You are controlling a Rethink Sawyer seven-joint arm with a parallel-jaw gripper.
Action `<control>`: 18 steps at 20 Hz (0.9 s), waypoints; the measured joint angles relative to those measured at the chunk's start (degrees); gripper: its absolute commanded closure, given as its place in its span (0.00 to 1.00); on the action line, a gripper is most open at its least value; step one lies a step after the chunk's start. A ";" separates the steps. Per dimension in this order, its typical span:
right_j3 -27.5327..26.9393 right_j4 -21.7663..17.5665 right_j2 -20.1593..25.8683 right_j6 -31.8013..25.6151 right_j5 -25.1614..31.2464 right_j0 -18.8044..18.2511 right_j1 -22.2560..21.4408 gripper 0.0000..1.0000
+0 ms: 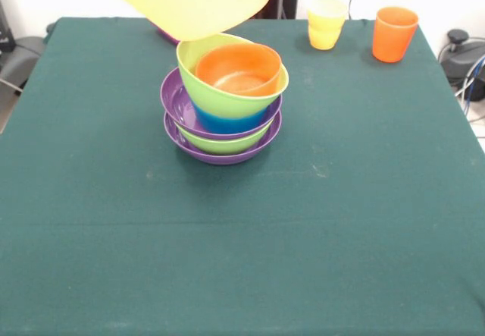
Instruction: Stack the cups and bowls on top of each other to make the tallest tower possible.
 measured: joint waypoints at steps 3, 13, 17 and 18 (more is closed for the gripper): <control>0.34 0.00 -0.03 0.34 -0.55 0.32 0.00 1.00; 1.24 0.18 -0.13 1.48 -0.58 0.72 0.01 1.00; 1.30 0.18 -0.13 1.81 -0.58 0.96 0.00 1.00; 1.30 0.19 -0.14 1.87 -0.58 0.98 0.00 1.00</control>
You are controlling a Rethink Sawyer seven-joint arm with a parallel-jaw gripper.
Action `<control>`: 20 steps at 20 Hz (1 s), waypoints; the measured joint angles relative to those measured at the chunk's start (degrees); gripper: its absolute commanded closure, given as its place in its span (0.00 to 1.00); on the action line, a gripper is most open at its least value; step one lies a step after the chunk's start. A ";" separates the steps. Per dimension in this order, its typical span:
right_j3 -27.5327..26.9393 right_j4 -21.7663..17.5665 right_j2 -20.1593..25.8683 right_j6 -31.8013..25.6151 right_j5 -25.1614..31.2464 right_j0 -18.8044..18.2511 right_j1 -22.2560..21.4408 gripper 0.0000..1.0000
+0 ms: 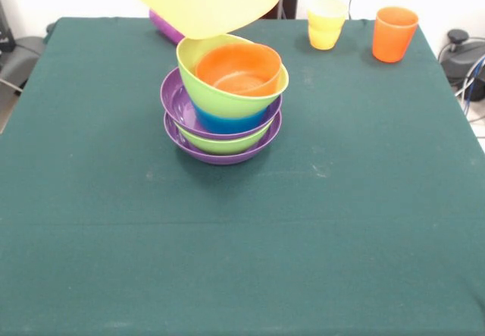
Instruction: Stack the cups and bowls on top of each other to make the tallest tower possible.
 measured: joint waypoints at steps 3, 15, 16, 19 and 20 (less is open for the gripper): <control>0.00 0.00 0.00 0.15 0.00 0.00 0.17 1.00; 0.00 0.14 -0.06 0.15 0.00 0.52 0.22 1.00; 0.00 0.14 -0.06 0.15 0.00 0.57 0.22 1.00; -0.01 0.14 -0.06 0.15 0.00 0.93 0.22 1.00; -0.01 0.14 -0.06 0.15 0.00 1.03 0.22 1.00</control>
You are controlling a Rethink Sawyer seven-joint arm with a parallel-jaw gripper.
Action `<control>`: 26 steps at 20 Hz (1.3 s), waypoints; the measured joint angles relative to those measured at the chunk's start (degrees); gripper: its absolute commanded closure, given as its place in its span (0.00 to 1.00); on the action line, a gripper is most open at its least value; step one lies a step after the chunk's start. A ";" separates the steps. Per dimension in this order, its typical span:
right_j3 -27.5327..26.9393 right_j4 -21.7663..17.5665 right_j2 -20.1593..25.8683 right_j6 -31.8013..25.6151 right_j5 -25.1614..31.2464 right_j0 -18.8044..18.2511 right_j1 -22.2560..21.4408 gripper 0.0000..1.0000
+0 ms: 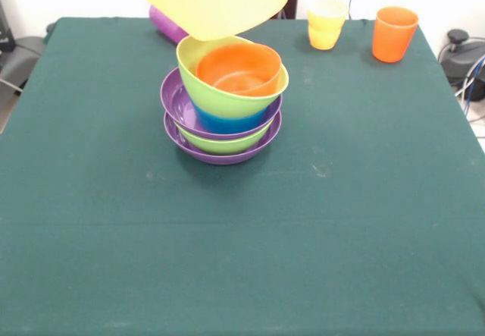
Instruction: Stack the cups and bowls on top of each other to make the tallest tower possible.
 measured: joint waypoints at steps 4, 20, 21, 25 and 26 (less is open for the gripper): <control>-0.07 0.00 -0.01 0.00 0.01 0.34 0.05 1.00; -1.43 0.01 -0.02 0.00 0.00 1.06 2.77 1.00; -1.73 0.01 -0.02 0.00 0.01 1.06 2.92 1.00; -3.49 0.01 -0.03 0.00 0.38 1.06 3.52 1.00; -4.26 0.01 -0.02 0.00 0.65 1.06 3.86 1.00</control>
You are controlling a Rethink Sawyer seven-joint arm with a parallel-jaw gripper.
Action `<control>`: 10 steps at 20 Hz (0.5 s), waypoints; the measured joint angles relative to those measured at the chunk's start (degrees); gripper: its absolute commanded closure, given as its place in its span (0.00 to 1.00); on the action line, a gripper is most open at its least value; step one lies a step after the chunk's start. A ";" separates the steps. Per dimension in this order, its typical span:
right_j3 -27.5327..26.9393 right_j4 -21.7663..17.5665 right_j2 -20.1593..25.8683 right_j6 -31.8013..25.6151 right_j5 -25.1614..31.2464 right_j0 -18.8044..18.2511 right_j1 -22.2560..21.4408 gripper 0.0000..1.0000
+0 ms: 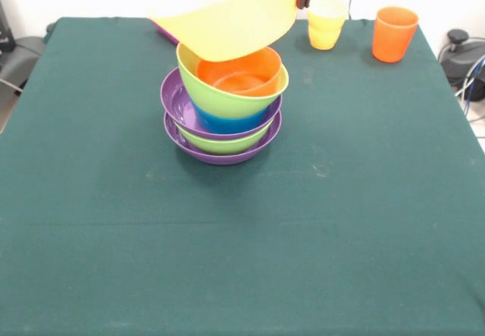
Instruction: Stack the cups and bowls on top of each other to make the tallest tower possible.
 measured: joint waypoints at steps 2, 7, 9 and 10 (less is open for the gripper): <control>-0.75 -0.01 0.00 0.00 0.23 0.00 0.36 1.00; -2.01 0.00 0.00 0.00 0.36 0.00 0.71 1.00; -2.39 -0.01 0.00 0.00 0.36 0.00 0.75 1.00; -2.47 -0.01 0.00 0.00 0.37 0.00 0.77 1.00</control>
